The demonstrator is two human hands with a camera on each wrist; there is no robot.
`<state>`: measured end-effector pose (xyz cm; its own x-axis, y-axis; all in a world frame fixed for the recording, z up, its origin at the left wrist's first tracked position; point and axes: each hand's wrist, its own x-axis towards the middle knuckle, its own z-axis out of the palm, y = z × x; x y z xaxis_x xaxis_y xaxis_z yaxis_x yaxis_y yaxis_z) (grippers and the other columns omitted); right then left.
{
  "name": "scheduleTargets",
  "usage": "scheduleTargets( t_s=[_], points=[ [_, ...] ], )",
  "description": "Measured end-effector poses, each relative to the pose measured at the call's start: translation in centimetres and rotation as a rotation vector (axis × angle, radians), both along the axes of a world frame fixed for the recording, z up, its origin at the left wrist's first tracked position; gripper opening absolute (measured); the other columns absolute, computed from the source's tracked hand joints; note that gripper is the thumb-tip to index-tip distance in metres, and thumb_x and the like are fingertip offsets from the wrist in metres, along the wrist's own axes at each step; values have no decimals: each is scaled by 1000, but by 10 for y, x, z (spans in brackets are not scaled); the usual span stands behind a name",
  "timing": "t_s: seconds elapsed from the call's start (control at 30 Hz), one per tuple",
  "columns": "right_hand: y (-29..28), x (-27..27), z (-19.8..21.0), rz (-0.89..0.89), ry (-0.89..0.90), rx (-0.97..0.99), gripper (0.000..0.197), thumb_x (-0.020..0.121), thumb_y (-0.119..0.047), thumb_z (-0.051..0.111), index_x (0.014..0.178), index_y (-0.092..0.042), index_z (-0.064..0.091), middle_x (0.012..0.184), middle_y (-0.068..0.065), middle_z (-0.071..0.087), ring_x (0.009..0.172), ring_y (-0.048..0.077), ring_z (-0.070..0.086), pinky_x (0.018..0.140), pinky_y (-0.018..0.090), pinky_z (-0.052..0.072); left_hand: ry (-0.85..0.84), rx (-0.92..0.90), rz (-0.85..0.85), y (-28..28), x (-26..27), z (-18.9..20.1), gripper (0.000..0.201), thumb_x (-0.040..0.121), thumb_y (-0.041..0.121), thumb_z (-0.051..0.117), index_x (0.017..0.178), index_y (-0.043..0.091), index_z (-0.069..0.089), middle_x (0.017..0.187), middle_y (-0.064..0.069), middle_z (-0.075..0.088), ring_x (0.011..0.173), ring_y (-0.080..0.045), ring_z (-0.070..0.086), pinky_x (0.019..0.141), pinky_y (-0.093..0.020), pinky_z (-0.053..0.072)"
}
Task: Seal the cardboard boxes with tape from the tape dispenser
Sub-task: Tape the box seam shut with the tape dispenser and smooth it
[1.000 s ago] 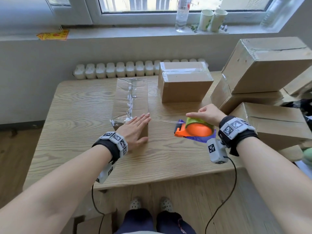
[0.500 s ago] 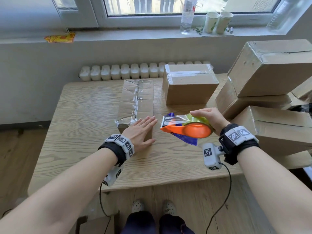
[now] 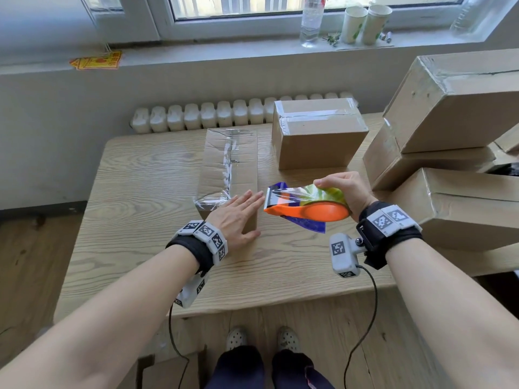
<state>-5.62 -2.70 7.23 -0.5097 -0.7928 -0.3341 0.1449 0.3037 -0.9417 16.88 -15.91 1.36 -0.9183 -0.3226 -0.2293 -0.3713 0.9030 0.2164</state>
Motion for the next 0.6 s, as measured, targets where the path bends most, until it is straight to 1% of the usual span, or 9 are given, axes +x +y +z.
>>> scheduleTargets(
  t_s=[0.03, 0.07, 0.2, 0.3, 0.37, 0.47, 0.5, 0.53, 0.6],
  points=[
    [-1, 0, 0, -7, 5, -5, 27, 75, -2, 69, 51, -15, 73, 53, 1, 65, 48, 11, 60, 48, 18, 47, -3, -4, -4, 0, 0, 0, 83, 91, 50, 46, 150, 23, -6, 157, 9, -6, 145, -12, -6, 116, -27, -3],
    [-2, 0, 1, -14, 5, -19, 27, 75, -1, 68, 52, -15, 73, 52, 1, 65, 47, 11, 59, 48, 18, 47, -8, -7, -9, 0, -1, 0, 83, 91, 49, 46, 149, 22, -6, 157, 9, -7, 145, -12, -6, 116, -27, -4],
    [-5, 3, 1, -40, 5, -35, 10, 64, -10, 71, 56, -14, 75, 53, 1, 66, 49, 12, 59, 50, 18, 47, -11, -25, -16, -1, -1, 0, 83, 91, 50, 45, 150, 21, -6, 157, 9, -9, 145, -11, -7, 114, -25, -6],
    [-5, 2, -3, -47, 10, -32, 26, 72, -3, 69, 52, -18, 74, 52, 0, 66, 48, 10, 60, 51, 20, 47, -9, -25, -18, 0, -1, 0, 83, 91, 50, 45, 150, 20, -6, 157, 8, -8, 145, -12, -7, 114, -25, -6],
    [-5, 3, -4, -65, 5, -42, 25, 72, -2, 68, 53, -17, 74, 53, 1, 66, 49, 11, 60, 52, 19, 48, -15, -23, -20, -1, -1, 1, 83, 91, 50, 45, 150, 20, -6, 157, 8, -9, 145, -12, -7, 115, -25, -6],
    [-7, 2, 1, -198, -62, -104, 4, 59, -15, 71, 57, -15, 74, 56, 1, 66, 51, 12, 58, 52, 18, 47, -42, -46, -38, 0, -1, -1, 80, 91, 51, 44, 150, 22, -2, 157, 5, -10, 145, -14, -8, 116, -29, -4],
    [-10, 0, 5, -242, -89, -132, 8, 53, -20, 73, 58, -13, 74, 58, 2, 65, 52, 14, 57, 52, 18, 46, -46, -48, -33, 1, -1, -1, 79, 91, 51, 44, 150, 22, -1, 157, 5, -10, 145, -14, -8, 117, -29, -4],
    [-13, -4, 10, -256, -88, -149, 17, 48, -25, 75, 59, -11, 73, 60, 4, 63, 53, 15, 56, 52, 19, 45, -50, -45, -24, 1, -1, 0, 79, 92, 52, 43, 150, 22, -1, 157, 5, -10, 145, -14, -9, 116, -29, -5],
    [-15, -8, 19, -231, 12, -133, 27, 44, -32, 75, 61, -11, 73, 64, 8, 61, 55, 15, 55, 53, 19, 43, -62, -29, -19, 1, -1, 2, 82, 92, 52, 42, 150, 21, -7, 157, 5, -13, 144, -12, -11, 115, -27, -7]
  ],
)
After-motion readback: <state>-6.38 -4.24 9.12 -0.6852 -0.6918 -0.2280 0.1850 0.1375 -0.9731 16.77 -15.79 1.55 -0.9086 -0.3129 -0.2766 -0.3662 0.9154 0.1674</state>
